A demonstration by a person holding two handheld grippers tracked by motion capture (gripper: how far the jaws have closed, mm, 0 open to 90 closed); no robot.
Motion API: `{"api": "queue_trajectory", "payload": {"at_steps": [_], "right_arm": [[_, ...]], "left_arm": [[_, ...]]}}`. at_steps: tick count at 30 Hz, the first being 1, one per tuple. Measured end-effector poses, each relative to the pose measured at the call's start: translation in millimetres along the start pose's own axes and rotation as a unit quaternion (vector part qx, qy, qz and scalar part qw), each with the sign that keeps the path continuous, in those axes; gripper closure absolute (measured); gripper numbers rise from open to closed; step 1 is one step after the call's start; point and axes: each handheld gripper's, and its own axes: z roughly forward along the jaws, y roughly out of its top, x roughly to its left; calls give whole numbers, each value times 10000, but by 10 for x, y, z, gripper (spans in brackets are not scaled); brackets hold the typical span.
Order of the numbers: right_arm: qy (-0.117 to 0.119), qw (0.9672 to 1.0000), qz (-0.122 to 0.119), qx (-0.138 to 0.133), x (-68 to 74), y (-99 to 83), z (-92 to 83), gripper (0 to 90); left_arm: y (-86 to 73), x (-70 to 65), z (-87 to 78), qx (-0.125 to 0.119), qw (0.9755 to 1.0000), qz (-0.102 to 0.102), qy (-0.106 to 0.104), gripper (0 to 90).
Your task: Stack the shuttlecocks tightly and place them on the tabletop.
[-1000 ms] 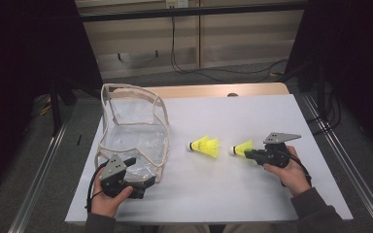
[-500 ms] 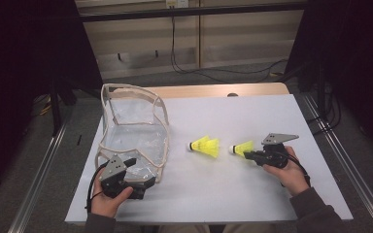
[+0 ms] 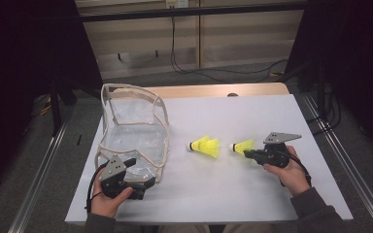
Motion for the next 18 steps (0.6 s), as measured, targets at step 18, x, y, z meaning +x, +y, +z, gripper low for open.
{"api": "queue_trajectory", "payload": {"at_steps": [18], "right_arm": [[141,9999,-28,-96,72,64,39,900]], "left_arm": [[-1,1,1,-9,10000,6,-1,30]]}}
